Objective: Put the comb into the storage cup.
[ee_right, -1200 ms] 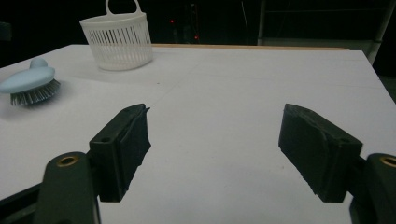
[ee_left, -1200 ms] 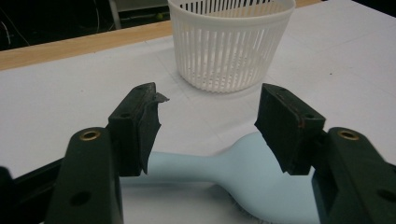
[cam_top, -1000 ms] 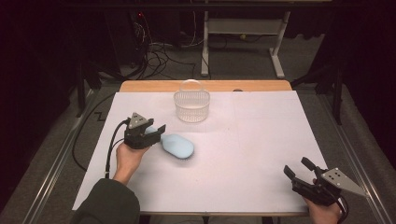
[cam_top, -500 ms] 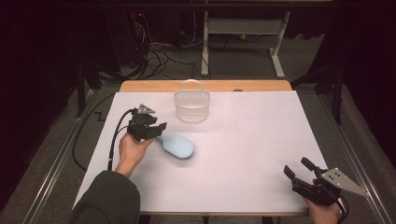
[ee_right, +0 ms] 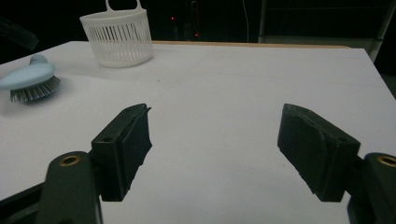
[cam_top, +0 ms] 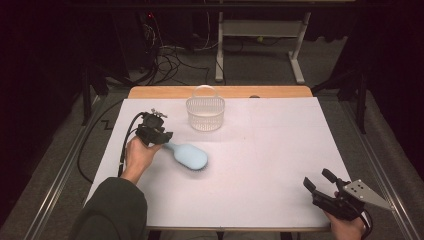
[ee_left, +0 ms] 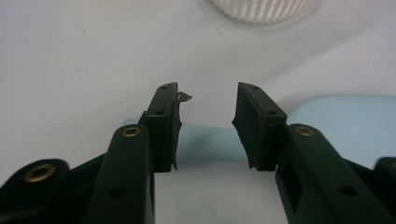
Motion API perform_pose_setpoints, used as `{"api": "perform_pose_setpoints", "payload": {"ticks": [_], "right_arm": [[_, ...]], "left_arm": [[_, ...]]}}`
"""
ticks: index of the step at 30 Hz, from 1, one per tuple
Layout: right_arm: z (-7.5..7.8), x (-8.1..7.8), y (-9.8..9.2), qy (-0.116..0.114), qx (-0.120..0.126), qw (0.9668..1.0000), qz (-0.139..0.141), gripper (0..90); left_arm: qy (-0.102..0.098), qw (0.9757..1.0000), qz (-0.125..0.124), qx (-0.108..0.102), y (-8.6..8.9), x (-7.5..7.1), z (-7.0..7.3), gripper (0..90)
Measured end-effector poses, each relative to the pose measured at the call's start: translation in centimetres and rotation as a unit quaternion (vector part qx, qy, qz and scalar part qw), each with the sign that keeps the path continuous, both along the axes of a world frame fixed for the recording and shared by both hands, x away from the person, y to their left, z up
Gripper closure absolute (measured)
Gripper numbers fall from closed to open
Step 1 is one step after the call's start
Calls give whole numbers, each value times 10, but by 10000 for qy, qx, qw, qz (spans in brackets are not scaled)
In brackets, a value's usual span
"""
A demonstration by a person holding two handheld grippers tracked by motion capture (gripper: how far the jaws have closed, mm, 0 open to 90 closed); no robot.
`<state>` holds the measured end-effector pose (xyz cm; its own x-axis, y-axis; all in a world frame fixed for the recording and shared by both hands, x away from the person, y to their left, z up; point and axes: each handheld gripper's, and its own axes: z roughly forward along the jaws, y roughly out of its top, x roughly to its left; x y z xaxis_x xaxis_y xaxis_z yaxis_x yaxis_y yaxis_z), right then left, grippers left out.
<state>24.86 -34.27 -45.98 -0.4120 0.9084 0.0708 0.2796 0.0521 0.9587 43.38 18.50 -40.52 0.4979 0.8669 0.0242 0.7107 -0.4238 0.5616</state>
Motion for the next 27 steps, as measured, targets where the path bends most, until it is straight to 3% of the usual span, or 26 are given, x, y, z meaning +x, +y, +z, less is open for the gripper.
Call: {"api": "perform_pose_setpoints", "payload": {"ticks": [5, 6, 8, 12, 19, 27], "right_arm": [[0, 0, 0, 29, -15, 10000, 5, 267], [0, 0, 1, 28, -15, 10000, 0, 268], [0, 1, 0, 42, -26, 10000, 4, 269], [0, 0, 0, 42, -16, 10000, 9, 270], [0, 0, 0, 64, -19, 10000, 27, 271], [-1, 1, 0, 100, -26, 9999, 27, 271]], "left_arm": [[86, 9999, 8, 101, 0, 3, 0, 621], [206, 9995, 3, 251, -2, 7, 2, 623], [279, 9993, -41, 242, -6, 12, 6, 629], [493, 9977, -73, 465, -16, 24, 7, 668], [891, 9943, 46, 581, -14, 38, -7, 731], [1037, 9916, 139, 759, -10, 45, -16, 775]]}}
